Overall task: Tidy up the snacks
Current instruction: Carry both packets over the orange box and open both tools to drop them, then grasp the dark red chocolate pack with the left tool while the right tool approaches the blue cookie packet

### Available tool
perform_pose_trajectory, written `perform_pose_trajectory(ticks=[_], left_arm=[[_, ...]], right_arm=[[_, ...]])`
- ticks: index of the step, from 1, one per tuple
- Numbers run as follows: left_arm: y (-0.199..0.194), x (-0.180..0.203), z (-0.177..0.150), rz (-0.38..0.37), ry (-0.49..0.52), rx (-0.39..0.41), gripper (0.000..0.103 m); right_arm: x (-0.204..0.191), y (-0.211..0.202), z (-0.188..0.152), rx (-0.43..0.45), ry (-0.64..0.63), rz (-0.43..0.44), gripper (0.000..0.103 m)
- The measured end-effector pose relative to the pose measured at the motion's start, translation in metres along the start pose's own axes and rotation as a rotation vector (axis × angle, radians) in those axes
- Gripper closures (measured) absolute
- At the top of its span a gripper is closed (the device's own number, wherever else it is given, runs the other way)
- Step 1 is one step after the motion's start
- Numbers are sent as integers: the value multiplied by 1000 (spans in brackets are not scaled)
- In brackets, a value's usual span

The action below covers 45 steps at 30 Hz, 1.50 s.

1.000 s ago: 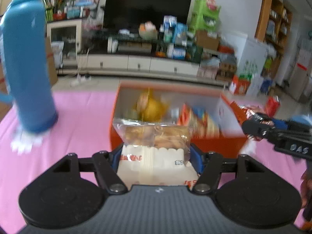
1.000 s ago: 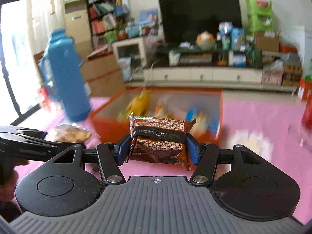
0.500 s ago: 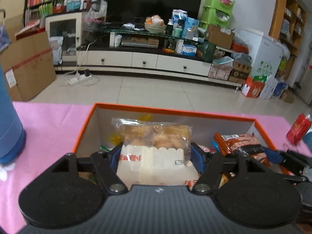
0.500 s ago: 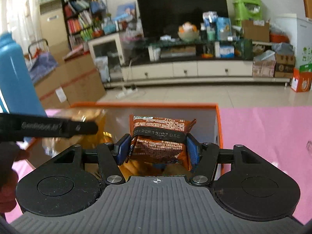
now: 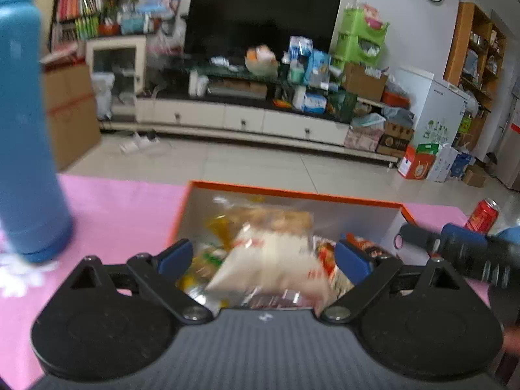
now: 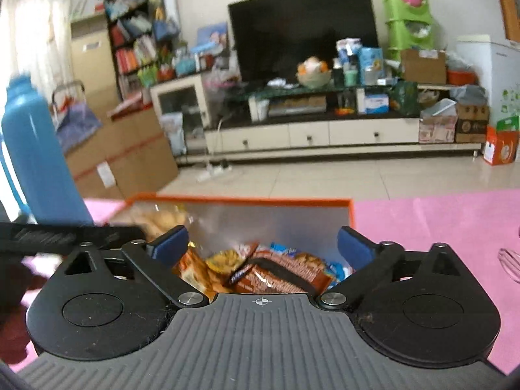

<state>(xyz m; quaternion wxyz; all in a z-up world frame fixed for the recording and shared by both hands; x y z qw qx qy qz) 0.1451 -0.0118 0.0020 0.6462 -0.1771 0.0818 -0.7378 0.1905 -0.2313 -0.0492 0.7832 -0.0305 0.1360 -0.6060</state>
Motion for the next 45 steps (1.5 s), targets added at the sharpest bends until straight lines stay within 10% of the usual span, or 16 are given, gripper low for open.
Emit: perform_pose_trajectory(ticks=[8, 21, 28, 36, 45], left_arm=[[-84, -13, -75, 24, 76, -60, 10], [-83, -16, -118, -8, 94, -167, 10], [-85, -15, -118, 3, 79, -160, 10], [-86, -39, -110, -1, -53, -167, 10], [-79, -57, -110, 75, -62, -174, 9]], right_arm=[[20, -65, -16, -27, 165, -2, 13], [77, -201, -113, -129, 203, -228, 14], [44, -186, -115, -142, 153, -80, 14], [20, -139, -138, -270, 126, -107, 23], [-35, -137, -144, -316, 127, 173, 23]])
Point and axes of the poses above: each gripper's, at about its wrist camera, not at the fingertips, and y roughly the way its jaws point, x to its right, z to its top, the point moved 4 cm from there along y, roughly the way its jaws point, and after that the axes turned 11 degrees about x, right-handed, at the moved point
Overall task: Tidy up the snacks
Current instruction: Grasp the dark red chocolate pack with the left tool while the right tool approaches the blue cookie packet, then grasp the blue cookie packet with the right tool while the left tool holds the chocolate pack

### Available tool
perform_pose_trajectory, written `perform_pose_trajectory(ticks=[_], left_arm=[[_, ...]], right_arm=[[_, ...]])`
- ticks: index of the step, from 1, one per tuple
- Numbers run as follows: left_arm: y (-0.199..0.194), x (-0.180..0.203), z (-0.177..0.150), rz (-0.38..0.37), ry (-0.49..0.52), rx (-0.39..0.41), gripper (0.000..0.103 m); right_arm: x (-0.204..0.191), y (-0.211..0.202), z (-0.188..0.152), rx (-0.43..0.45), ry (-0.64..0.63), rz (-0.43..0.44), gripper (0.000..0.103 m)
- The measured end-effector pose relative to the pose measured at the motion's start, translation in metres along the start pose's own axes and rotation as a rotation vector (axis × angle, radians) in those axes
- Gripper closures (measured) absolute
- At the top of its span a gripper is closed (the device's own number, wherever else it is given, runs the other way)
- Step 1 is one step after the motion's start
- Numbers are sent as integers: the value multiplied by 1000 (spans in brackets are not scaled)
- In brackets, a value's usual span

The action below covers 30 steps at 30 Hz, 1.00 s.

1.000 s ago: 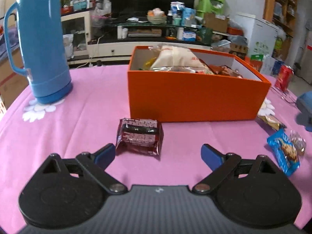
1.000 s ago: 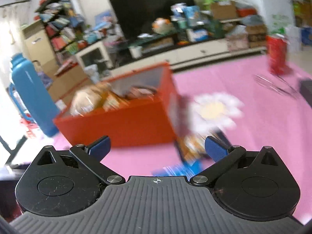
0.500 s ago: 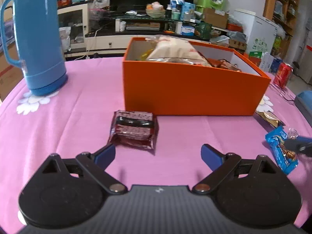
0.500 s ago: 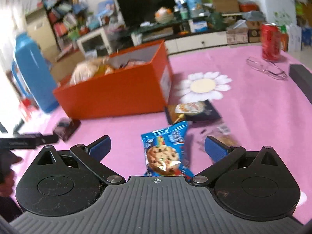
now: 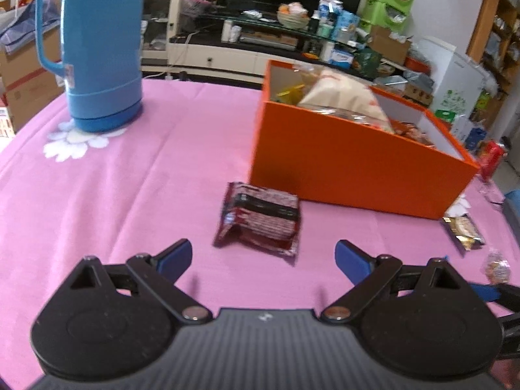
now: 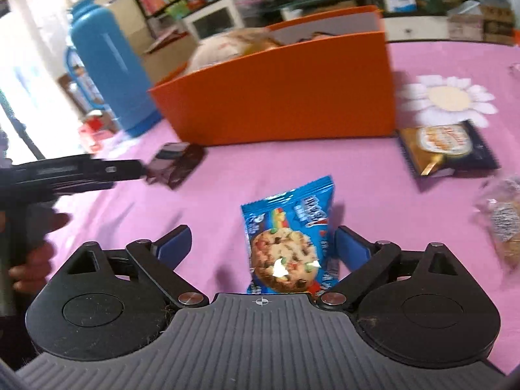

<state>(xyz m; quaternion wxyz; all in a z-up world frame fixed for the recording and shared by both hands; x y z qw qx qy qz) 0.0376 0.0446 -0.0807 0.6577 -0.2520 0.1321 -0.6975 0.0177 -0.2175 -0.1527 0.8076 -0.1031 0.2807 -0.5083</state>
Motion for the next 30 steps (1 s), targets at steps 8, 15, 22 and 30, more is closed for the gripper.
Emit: perform_pose_trajectory(ticks=[8, 15, 22, 30], left_arm=[[37, 9, 21, 57, 140, 5, 8], [82, 28, 12, 100, 323, -50, 8], [78, 24, 7, 41, 272, -43, 38], [18, 33, -28, 28, 268, -100, 38]], right_arm=[[29, -21, 12, 81, 116, -63, 17], [47, -29, 15, 89, 172, -91, 16], [54, -34, 17, 102, 191, -99, 14], [31, -32, 15, 79, 50, -77, 14]])
Point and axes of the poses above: each gripper's, at about its wrist camera, not at the fingertips, and y roughly the way its jaws point, x to its right, z to its top, the point moved 4 cm from there along y, roughly the way its jaws point, and after that the axes turned 11 degrees about x, right-handed, at the moved point
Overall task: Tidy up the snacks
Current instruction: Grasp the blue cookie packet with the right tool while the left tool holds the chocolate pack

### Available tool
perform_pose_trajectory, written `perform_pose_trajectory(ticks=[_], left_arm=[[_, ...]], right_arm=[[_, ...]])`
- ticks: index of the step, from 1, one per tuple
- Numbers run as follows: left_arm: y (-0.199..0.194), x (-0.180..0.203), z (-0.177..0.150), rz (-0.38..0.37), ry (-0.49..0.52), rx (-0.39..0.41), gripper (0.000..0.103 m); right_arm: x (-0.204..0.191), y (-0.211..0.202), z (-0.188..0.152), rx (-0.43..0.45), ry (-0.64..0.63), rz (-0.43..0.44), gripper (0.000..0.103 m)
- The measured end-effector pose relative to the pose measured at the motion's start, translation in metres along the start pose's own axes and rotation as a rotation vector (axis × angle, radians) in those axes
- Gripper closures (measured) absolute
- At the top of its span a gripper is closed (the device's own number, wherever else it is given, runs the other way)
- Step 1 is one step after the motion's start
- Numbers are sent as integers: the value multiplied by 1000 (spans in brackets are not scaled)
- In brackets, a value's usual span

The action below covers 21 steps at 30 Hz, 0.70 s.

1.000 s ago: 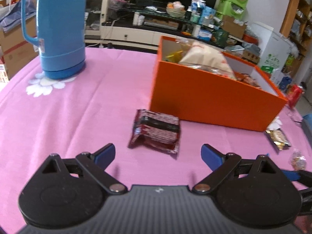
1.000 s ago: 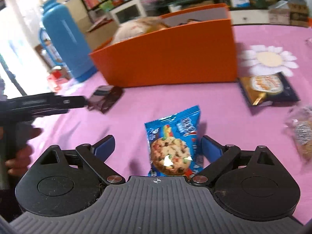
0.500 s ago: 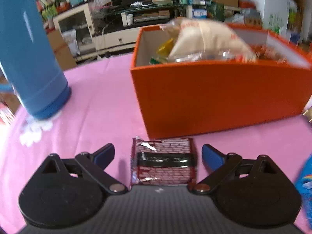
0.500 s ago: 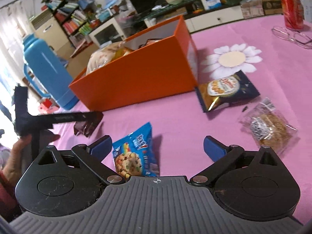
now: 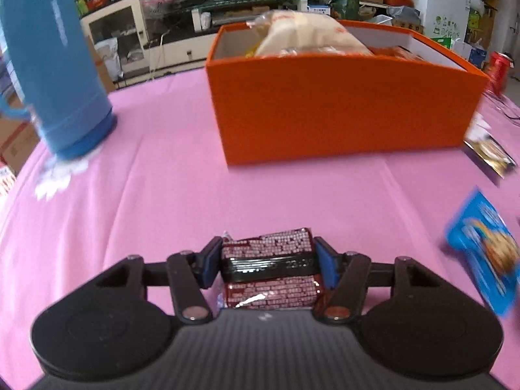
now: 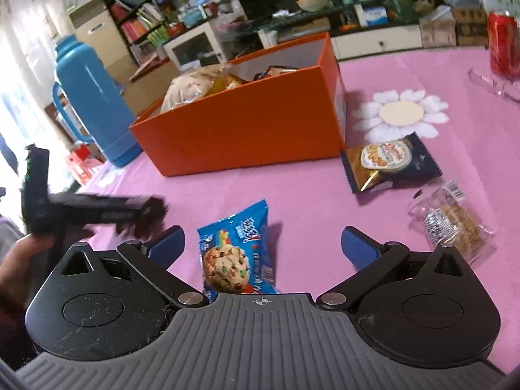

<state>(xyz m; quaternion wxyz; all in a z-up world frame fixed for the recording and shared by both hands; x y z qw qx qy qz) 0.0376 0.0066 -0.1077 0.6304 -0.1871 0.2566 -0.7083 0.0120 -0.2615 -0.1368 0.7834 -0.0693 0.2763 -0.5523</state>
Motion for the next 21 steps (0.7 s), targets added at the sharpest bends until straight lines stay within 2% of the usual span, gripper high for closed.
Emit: perform_pose_trajectory(ticks=[4, 8, 12, 16, 21], left_arm=[[-26, 4, -23, 2, -64, -12, 33], [-28, 5, -28, 31, -77, -4, 27], [-27, 4, -31, 50, -91, -20, 9], [-26, 2, -30, 45, -96, -14, 9], [-25, 4, -29, 39, -93, -8, 9]], right_arm=[[-2, 2, -3, -14, -2, 5, 14], [-15, 7, -7, -21, -65, 1, 14], [-34, 17, -13, -36, -151, -7, 14], [-50, 31, -22, -71, -241, -45, 14], [-55, 37, -29, -105, -270, -48, 14]])
Point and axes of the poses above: each gripper's, at about its wrist camera, not at the fingertips, and y roughly the way its jaws point, x to its right, z to its top, the point moved 4 cm from there along y, roughly the way its jaws point, and after that the axes turned 11 degrees about x, right-handed, at the moved point
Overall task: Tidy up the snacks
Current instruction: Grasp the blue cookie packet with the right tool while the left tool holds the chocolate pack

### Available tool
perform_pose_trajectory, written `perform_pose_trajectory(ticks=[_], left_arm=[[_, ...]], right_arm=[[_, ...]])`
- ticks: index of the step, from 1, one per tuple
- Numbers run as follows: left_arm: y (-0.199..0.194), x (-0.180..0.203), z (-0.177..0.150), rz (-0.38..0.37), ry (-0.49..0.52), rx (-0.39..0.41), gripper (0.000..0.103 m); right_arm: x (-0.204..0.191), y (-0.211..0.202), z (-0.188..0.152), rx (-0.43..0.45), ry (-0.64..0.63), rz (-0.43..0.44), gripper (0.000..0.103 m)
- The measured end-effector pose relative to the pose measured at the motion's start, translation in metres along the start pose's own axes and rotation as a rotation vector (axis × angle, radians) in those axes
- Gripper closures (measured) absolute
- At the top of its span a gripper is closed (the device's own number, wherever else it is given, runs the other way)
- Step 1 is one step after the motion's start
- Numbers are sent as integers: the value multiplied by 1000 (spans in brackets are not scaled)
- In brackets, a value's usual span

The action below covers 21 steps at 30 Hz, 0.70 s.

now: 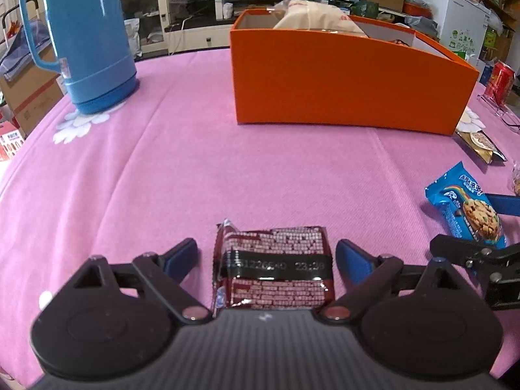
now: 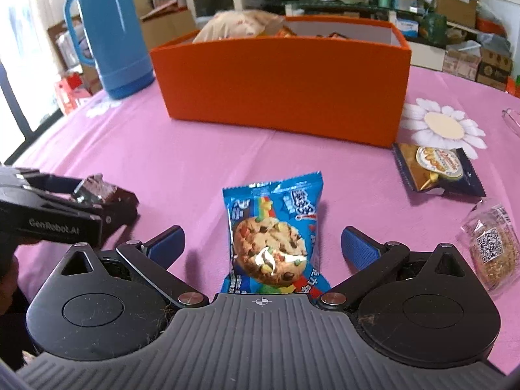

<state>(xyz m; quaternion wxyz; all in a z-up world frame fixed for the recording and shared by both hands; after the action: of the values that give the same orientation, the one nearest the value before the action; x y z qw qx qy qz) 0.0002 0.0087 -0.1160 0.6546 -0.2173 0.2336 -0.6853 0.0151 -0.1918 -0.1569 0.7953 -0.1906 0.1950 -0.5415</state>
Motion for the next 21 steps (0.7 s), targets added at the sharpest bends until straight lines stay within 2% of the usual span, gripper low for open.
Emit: perform_pose_trajectory(ticks=[13, 21], left_arm=[[5, 4, 1, -18, -9, 1, 8], [6, 6, 2, -22, -4, 4, 7]], right_arm=[[-7, 8, -3, -7, -98, -45, 13], [-2, 6, -1, -1, -75, -35, 14]])
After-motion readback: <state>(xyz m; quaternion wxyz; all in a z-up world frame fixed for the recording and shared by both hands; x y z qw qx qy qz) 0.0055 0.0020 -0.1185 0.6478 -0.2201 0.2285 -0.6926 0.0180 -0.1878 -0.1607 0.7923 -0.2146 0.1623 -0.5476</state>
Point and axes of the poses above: each gripper's, at about its wrist camera, not at the fingertips, and y roughly the way its jaws point, x to its right, z to its top, the point moved 4 cm from there along y, roughly the way its jaws point, and after that the axes turned 11 degrees about x, right-handed, at the moved point
